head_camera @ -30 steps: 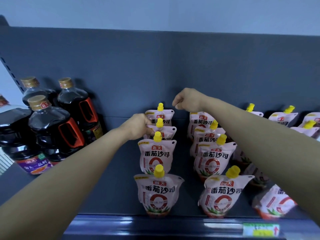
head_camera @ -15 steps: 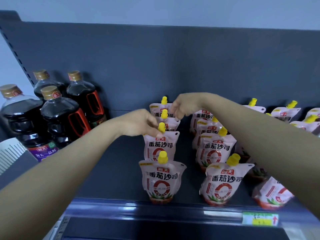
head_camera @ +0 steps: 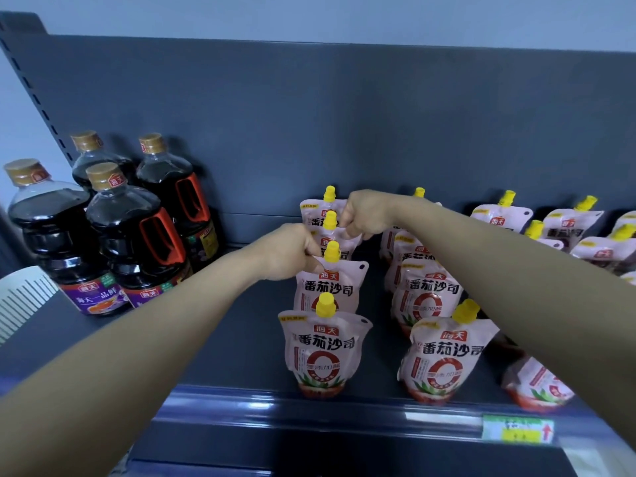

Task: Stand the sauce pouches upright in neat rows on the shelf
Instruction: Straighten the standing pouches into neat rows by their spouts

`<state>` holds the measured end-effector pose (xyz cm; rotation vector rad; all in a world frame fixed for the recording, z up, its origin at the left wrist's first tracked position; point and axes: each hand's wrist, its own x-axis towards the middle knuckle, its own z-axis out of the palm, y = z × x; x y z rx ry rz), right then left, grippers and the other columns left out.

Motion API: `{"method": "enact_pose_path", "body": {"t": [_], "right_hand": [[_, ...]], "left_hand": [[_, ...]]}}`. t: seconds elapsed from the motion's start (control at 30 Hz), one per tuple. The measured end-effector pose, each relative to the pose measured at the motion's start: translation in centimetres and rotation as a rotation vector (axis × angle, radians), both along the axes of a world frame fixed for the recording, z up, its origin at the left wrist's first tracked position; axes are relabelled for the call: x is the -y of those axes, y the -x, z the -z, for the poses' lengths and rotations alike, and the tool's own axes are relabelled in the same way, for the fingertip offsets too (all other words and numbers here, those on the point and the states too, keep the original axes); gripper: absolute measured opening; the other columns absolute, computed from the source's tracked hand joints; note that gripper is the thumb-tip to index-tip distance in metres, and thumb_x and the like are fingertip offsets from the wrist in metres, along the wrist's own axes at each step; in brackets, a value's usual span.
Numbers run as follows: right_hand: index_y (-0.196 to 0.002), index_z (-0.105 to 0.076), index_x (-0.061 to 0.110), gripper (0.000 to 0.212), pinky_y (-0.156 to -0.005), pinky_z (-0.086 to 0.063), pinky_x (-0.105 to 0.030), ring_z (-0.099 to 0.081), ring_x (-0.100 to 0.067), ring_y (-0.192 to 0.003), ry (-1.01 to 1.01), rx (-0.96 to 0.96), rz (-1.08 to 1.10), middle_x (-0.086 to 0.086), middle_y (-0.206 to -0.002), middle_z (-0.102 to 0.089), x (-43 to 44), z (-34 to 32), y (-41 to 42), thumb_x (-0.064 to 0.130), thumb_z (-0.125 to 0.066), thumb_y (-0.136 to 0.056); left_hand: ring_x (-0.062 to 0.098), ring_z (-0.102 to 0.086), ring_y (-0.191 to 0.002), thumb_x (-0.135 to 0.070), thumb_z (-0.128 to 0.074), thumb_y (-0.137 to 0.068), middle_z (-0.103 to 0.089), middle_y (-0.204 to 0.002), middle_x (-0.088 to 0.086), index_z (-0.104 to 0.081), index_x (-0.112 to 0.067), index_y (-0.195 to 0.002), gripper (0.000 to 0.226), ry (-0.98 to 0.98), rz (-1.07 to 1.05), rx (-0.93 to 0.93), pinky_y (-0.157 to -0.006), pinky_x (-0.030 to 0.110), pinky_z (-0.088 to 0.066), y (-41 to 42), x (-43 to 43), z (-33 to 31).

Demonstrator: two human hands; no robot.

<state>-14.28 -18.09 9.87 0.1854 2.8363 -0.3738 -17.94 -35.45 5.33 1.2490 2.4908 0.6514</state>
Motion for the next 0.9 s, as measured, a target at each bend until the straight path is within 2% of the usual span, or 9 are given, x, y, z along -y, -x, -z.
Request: {"method": "enact_pose_path", "body": {"t": [0.13, 0.23, 0.37, 0.53, 0.6, 0.67, 0.77, 0.83, 0.9], "right_hand": [[-0.109, -0.071, 0.007, 0.022, -0.059, -0.046, -0.02, -0.061, -0.022, -0.074, -0.002, -0.015, 0.001, -0.007, -0.085, -0.06, 0.1, 0.1, -0.1, 0.009, -0.06, -0.089], [-0.11, -0.071, 0.007, 0.023, -0.06, -0.046, -0.019, -0.063, -0.023, -0.075, 0.0, -0.012, 0.008, -0.007, -0.086, -0.062, 0.1, 0.1, -0.1, 0.01, -0.06, -0.089], [-0.112, -0.07, 0.007, 0.025, -0.062, -0.047, -0.021, -0.064, -0.022, -0.076, -0.003, -0.013, 0.008, -0.006, -0.089, -0.062, 0.3, -0.1, -0.3, 0.009, -0.06, -0.089], [-0.112, -0.07, 0.001, 0.026, -0.083, -0.055, -0.037, -0.069, -0.029, -0.087, -0.038, -0.015, -0.008, -0.02, -0.108, -0.07, 0.3, -1.1, -0.8, 0.004, -0.059, -0.088], [-0.11, -0.07, -0.002, 0.025, -0.069, -0.055, -0.028, -0.065, -0.017, -0.071, -0.007, -0.018, 0.0, -0.02, -0.107, -0.072, 0.1, -1.8, -1.2, 0.002, -0.057, -0.089], [-0.111, -0.069, -0.002, 0.025, -0.062, -0.049, -0.017, -0.06, -0.007, -0.063, -0.028, 0.005, 0.005, -0.018, -0.103, -0.072, 0.1, -2.6, -1.7, 0.002, -0.055, -0.09], [-0.109, -0.069, -0.004, 0.025, -0.061, -0.046, -0.016, -0.061, -0.011, -0.065, -0.08, 0.037, 0.021, -0.015, -0.098, -0.072, 0.2, -3.6, -2.3, 0.004, -0.054, -0.091], [-0.108, -0.069, -0.005, 0.027, -0.058, -0.041, -0.014, -0.061, -0.015, -0.075, -0.135, 0.037, 0.025, -0.014, -0.102, -0.073, 0.5, -4.0, -2.7, 0.007, -0.051, -0.092], [-0.11, -0.069, -0.005, 0.027, -0.06, -0.042, -0.013, -0.061, -0.016, -0.079, -0.136, 0.044, 0.025, -0.015, -0.105, -0.073, 0.7, -4.4, -2.9, 0.007, -0.052, -0.092]], "left_hand": [[0.017, -0.048, -0.072, -0.016, -0.067, -0.083, -0.061, -0.074, 0.014, -0.071, 0.005, -0.08, 0.021, -0.04, -0.04, -0.037, -0.071, 0.033, -0.047, -0.2, 0.0, 0.1], [0.015, -0.043, -0.067, -0.016, -0.068, -0.082, -0.054, -0.069, 0.008, -0.07, 0.006, -0.081, 0.023, -0.011, -0.018, 0.0, -0.067, 0.028, -0.04, -0.3, 0.2, -0.1], [0.014, -0.044, -0.067, -0.016, -0.069, -0.082, -0.055, -0.07, 0.005, -0.075, -0.002, -0.083, 0.015, 0.01, 0.007, 0.017, -0.067, 0.028, -0.039, -0.6, 0.5, -0.4], [0.007, -0.055, -0.069, -0.014, -0.071, -0.08, -0.069, -0.081, 0.002, -0.075, -0.011, -0.091, 0.013, -0.004, 0.01, 0.055, -0.073, 0.022, -0.043, -1.1, 1.2, -2.0], [0.006, -0.059, -0.07, -0.017, -0.07, -0.081, -0.072, -0.083, 0.003, -0.074, -0.013, -0.089, 0.01, -0.078, -0.043, 0.059, -0.071, 0.018, -0.044, -1.3, 1.9, -3.6], [0.005, -0.06, -0.066, -0.024, -0.07, -0.081, -0.071, -0.075, 0.003, -0.074, -0.013, -0.084, 0.012, -0.113, -0.051, 0.108, -0.066, 0.015, -0.047, -1.7, 2.9, -5.0], [0.005, -0.065, -0.069, -0.034, -0.072, -0.076, -0.072, -0.072, -0.004, -0.075, -0.017, -0.085, 0.019, 0.035, 0.061, 0.275, -0.071, 0.017, -0.053, -3.2, 4.1, -6.0], [0.013, -0.069, -0.083, -0.033, -0.076, -0.072, -0.076, -0.084, -0.004, -0.076, -0.021, -0.088, 0.02, 0.167, 0.128, 0.283, -0.083, 0.027, -0.053, -4.1, 4.2, -5.5], [0.013, -0.069, -0.086, -0.031, -0.078, -0.071, -0.076, -0.087, -0.007, -0.077, -0.025, -0.084, 0.014, 0.201, 0.14, 0.258, -0.085, 0.029, -0.052, -4.6, 3.8, -4.7]]}}
